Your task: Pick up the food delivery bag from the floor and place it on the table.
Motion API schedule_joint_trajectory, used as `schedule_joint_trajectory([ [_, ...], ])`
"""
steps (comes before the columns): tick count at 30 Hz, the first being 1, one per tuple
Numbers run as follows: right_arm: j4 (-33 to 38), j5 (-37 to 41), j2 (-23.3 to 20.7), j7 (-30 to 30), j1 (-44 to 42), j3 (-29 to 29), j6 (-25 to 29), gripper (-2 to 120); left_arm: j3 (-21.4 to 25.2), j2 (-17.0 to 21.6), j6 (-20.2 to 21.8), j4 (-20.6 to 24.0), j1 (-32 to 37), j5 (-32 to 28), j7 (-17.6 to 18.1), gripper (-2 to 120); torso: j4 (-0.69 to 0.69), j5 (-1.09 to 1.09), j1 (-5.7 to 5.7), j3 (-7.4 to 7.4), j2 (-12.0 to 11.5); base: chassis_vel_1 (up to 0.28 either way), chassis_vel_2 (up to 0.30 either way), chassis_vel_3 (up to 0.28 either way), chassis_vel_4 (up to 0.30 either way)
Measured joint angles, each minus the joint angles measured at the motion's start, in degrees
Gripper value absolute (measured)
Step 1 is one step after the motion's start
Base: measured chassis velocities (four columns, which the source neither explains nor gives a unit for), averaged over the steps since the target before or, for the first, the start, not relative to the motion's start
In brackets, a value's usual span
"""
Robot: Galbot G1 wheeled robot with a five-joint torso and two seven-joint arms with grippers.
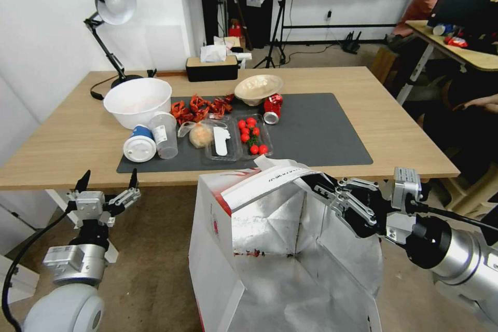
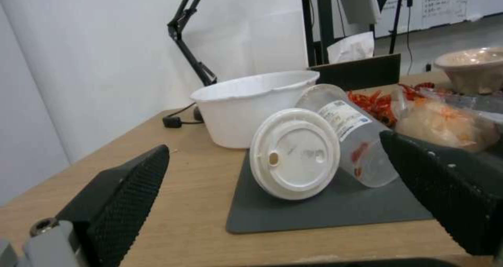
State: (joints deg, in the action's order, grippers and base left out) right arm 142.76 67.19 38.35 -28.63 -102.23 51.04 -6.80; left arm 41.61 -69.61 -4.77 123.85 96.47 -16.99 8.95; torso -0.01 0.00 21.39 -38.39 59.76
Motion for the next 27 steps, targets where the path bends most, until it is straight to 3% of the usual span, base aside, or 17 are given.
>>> schedule_joint_trajectory([
  [10, 0.0, 0.4, 0.2, 0.0, 0.3, -0.5, 0.0, 0, 0.0, 0.1, 0.0, -0.5, -0.2, 0.2, 0.3, 100, 0.0, 0.0, -0.12, 0.17, -0.3, 0.0, 0.0, 0.0, 0.0],
  [17, 0.4, 4.7, 0.3, 3.1, 1.4, -0.3, 1.9, 0, -0.3, -0.1, 0.0, -0.5, -0.2, 0.7, 0.4, 100, 0.0, 0.0, -0.17, 0.24, -0.4, 0.0, 0.0, 0.0, 0.0],
  [24, 0.5, 10.4, 1.6, 11.6, 3.6, 0.8, 6.0, 0, -2.0, 0.5, 0.2, -1.0, -1.4, 1.2, 0.5, 100, -0.04, -0.01, -0.22, 0.3, -0.5, 0.0, 0.0, 0.0, 0.0],
  [27, 0.5, 13.4, 2.2, 18.9, 6.8, 0.6, 8.5, 0, -2.1, 0.6, 0.2, -1.0, -1.4, 1.2, 0.5, 100, 0.01, 0.0, -0.24, 0.33, -0.6, 0.0, 0.0, 0.0, 0.0],
])
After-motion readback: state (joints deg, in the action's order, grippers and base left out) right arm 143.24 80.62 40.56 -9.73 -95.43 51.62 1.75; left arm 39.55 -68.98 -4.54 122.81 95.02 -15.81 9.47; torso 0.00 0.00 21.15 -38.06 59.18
